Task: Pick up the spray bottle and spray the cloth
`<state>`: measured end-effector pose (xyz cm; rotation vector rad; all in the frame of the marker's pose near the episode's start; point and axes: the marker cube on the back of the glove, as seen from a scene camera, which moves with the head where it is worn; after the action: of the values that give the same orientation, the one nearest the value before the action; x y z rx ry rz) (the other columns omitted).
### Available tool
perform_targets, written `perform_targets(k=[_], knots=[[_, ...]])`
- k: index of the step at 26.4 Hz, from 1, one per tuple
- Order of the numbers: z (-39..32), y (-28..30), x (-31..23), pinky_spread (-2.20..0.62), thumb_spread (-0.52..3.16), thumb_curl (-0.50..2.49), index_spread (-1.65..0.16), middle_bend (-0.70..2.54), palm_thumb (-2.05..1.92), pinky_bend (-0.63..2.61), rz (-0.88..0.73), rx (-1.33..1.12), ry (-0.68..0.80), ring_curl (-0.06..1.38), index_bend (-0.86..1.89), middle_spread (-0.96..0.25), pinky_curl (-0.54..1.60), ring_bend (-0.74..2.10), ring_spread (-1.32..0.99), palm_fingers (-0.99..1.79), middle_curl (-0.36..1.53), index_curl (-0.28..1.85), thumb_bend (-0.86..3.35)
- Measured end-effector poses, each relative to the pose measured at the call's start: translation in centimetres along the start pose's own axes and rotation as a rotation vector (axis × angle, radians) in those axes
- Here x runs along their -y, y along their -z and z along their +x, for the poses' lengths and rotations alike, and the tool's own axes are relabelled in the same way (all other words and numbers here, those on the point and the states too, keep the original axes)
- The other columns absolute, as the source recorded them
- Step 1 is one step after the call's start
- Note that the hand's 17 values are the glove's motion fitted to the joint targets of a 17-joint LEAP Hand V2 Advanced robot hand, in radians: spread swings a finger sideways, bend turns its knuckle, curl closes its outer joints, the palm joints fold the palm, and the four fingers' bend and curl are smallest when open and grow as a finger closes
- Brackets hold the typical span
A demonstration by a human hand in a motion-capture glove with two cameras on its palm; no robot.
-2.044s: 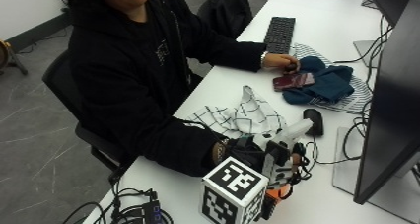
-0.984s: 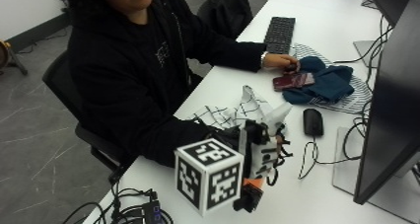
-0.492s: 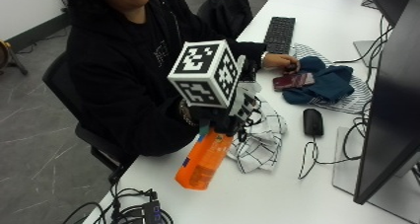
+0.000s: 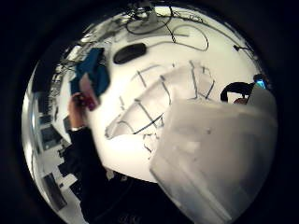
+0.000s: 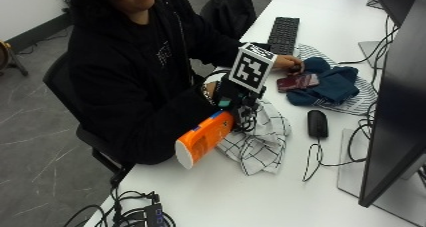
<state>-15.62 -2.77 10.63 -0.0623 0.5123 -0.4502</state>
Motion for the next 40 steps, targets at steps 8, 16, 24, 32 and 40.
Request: perform_targets(k=[8, 16, 24, 32, 40], knots=[[-3.8, -4.0, 0.2, -0.31, 0.31, 0.72, -0.25, 0.56, 0.90, 0.41, -0.088, -0.361, 0.000, 0.43, 0.36, -0.22, 0.38, 0.58, -0.25, 1.38, 0.48, 0.50, -0.04], [-4.6, -2.8, -0.1, -0.31, 0.33, 0.73, -0.25, 0.55, 0.90, 0.40, -0.026, -0.289, 0.107, 0.43, 0.35, -0.22, 0.38, 0.57, -0.25, 1.38, 0.48, 0.50, -0.04], [-5.9, 3.7, -4.6, -0.31, 0.34, 0.73, -0.25, 0.55, 0.90, 0.40, 0.368, 0.012, 0.205, 0.43, 0.33, -0.22, 0.38, 0.57, -0.24, 1.39, 0.48, 0.50, -0.04], [-8.3, 9.6, -7.9, -0.31, 0.35, 0.74, -0.26, 0.55, 0.90, 0.40, 0.796, 0.525, 0.553, 0.43, 0.33, -0.22, 0.38, 0.57, -0.25, 1.39, 0.48, 0.51, -0.04], [-11.1, 9.3, -2.8, -0.31, 0.34, 0.75, -0.26, 0.55, 0.90, 0.42, 0.970, 1.230, 0.823, 0.43, 0.32, -0.22, 0.39, 0.57, -0.24, 1.40, 0.48, 0.51, -0.04]])
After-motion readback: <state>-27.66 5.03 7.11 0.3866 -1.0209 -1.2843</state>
